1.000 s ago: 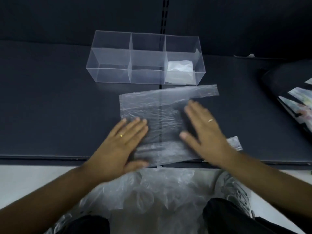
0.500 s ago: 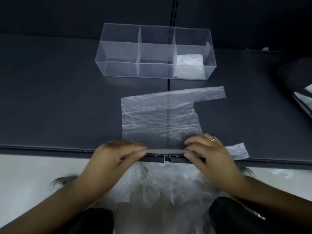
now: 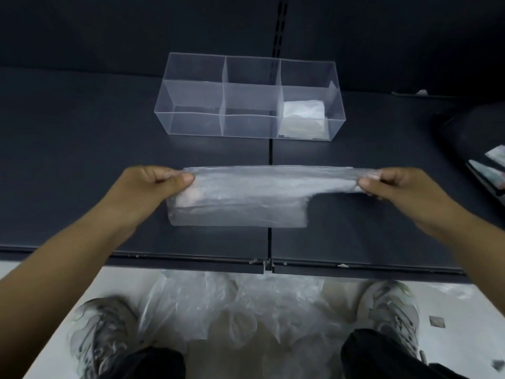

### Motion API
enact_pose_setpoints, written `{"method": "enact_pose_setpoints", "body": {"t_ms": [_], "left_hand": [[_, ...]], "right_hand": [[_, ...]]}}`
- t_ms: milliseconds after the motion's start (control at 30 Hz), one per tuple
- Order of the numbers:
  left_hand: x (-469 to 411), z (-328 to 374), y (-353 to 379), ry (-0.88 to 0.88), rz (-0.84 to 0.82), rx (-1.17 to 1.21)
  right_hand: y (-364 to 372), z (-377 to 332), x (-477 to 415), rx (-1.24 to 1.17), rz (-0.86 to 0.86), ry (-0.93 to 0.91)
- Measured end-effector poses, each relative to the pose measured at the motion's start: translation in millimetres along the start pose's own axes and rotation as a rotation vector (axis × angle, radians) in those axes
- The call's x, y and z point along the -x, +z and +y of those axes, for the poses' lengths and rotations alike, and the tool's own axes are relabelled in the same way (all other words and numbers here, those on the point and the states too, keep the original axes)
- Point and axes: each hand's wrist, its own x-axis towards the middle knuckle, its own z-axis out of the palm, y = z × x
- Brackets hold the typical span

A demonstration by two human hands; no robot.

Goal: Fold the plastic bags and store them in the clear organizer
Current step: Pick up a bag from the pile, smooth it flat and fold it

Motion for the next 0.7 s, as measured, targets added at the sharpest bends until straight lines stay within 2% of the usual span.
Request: {"method": "enact_pose_setpoints", "body": {"t_ms": [100, 300, 333, 400, 467, 500, 567, 600, 700], "left_hand": [[-30.7, -12.9, 8.7, -0.015, 0.085, -0.029], [-50.0, -26.3, 13.6, 0.042, 0.226, -0.314], [-45.8, -25.8, 15.2, 0.102, 0.290, -0.424], [-33.7, -24.9, 24.2, 0.376, 0.415, -0.659], [-20.2, -26.7, 40.6, 0.639, 0.340, -0.811], [-14.6, -29.5, 49.0, 0.680, 0.230, -0.886], [-7.0, -38.3, 59.1, 0.595, 0.023, -1.028], [-5.8, -44.6, 60.2, 0.532, -0.027, -1.097], [-1.1, -60.1, 61.7, 0.438, -0.050, -1.225]], "right_hand": [[17.9, 7.2, -27.4, 0.029, 0.105, 0.050], [31.6, 6.6, -48.0, 0.220, 0.217, 0.027], [31.5, 6.1, -48.4, 0.230, 0.218, 0.029], [31.2, 6.1, -48.0, 0.247, 0.221, 0.031], [31.3, 5.9, -47.7, 0.251, 0.218, 0.038], [31.3, 5.7, -48.2, 0.251, 0.215, 0.044], [30.8, 4.7, -48.3, 0.255, 0.194, 0.068], [30.1, 3.5, -47.9, 0.259, 0.183, 0.091], [34.2, -9.9, -40.9, 0.355, 0.278, 0.111]]}}
